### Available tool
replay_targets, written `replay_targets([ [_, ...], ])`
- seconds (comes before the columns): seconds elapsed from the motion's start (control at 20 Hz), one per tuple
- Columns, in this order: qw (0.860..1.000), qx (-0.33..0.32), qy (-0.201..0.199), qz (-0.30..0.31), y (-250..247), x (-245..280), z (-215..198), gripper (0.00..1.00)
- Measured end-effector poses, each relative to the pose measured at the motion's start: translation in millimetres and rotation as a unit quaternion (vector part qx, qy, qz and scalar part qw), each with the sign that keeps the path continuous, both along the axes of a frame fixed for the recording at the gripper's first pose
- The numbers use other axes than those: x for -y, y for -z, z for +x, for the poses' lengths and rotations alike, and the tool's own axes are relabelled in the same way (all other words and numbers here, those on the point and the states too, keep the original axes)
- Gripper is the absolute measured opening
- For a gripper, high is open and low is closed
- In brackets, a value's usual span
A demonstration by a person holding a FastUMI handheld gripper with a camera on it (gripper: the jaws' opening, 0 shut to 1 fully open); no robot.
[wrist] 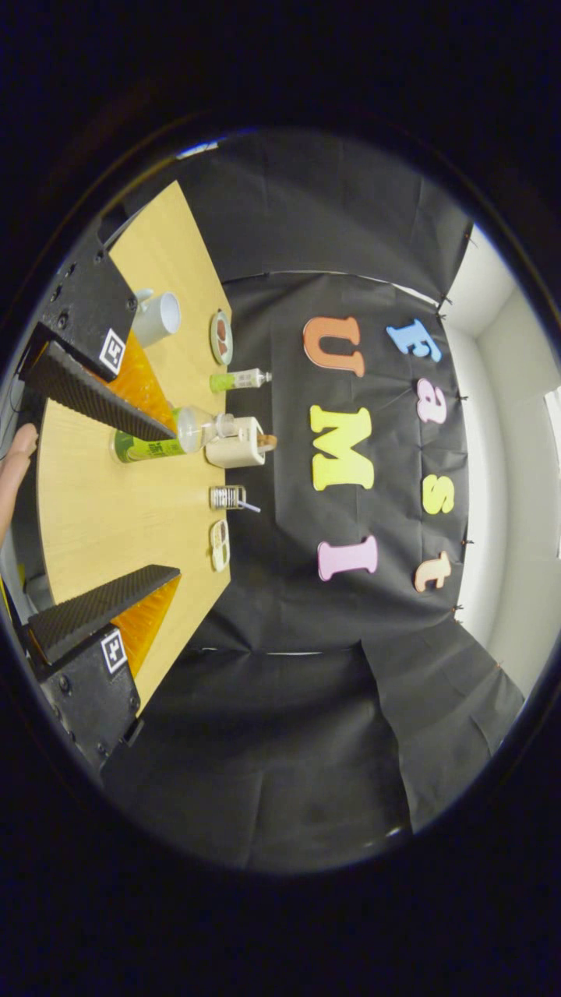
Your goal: Take the bottle from table, then pour the juice into the cup, finally place the bottle on the coaster
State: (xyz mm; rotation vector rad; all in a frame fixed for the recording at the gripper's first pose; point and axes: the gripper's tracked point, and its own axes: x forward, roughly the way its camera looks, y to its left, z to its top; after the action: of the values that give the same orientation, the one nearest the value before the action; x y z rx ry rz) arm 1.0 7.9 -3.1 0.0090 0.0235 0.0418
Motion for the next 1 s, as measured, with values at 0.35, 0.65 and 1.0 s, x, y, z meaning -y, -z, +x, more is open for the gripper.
replay_targets([
  [0.35, 1.0, -0.001, -0.012, -0.004, 5.5, -7.3, -1.6, 1.0],
  [0.65, 1.0, -0.016, -0.012, 0.0, 14.7, -9.4, 6.8, 1.0],
  [1.0, 0.999, -0.026, -0.029, -0.009, 25.8, -23.6, 26.5, 1.0],
])
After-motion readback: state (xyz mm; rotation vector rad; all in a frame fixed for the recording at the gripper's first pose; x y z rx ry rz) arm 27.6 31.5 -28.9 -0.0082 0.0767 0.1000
